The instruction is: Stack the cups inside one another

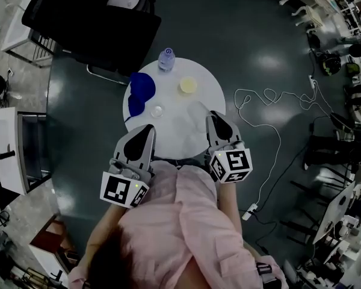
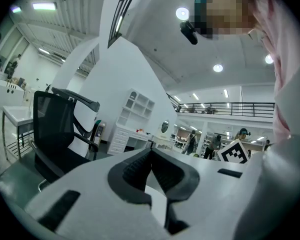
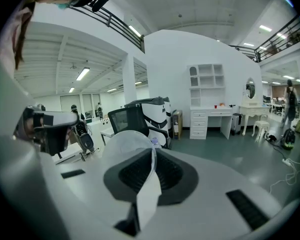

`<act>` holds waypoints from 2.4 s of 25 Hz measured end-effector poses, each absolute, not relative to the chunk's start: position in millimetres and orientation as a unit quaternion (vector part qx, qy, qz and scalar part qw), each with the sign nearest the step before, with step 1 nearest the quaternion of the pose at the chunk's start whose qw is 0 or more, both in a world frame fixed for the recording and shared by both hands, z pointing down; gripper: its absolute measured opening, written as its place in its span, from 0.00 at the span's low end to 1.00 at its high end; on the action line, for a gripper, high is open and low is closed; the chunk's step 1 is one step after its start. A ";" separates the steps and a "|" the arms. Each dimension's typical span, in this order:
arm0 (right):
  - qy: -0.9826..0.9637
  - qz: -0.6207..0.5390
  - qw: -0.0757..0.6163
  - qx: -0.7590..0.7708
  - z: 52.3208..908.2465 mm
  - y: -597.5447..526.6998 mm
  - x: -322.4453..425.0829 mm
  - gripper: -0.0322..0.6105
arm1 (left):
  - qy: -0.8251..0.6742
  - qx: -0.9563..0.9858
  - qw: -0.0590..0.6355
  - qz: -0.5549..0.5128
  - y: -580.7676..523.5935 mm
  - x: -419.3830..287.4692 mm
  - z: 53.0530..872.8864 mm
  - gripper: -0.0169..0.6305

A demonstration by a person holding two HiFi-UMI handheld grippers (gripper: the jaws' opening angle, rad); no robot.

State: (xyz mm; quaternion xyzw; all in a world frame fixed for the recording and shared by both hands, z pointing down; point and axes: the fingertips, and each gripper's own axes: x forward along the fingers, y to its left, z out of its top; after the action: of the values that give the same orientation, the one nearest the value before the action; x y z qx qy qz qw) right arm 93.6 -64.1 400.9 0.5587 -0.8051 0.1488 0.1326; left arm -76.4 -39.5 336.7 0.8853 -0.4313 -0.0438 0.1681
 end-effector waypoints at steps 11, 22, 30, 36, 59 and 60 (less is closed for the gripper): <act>-0.827 0.180 0.187 0.499 434.4 -81.0 58.1 0.11 | -0.435 0.882 0.178 -0.039 -43.4 -86.2 343.4 0.05; -0.843 0.194 0.251 0.434 479.6 -103.3 30.6 0.11 | -0.462 0.868 0.176 -0.039 -46.8 -95.7 346.7 0.05; -0.849 0.209 0.294 0.385 508.0 -108.4 14.4 0.11 | -0.477 0.860 0.177 -0.040 -47.8 -99.1 346.6 0.05; -0.851 0.209 0.329 0.352 531.7 -107.8 -0.5 0.11 | -0.476 0.860 0.179 -0.036 -50.5 -100.9 348.9 0.05; -0.840 0.213 0.402 0.296 593.4 -111.5 -33.8 0.11 | -0.472 0.858 0.201 -0.030 -58.8 -110.3 356.1 0.05; -0.840 0.213 0.404 0.294 595.1 -111.2 -35.0 0.11 | -0.472 0.858 0.202 -0.030 -59.4 -110.4 355.9 0.05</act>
State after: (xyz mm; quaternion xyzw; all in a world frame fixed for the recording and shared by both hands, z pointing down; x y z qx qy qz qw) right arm -35.0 -111.2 595.1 0.2941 -0.8396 0.2134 0.4038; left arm -110.4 -59.4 355.9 0.8577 -0.4719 -0.0298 0.2022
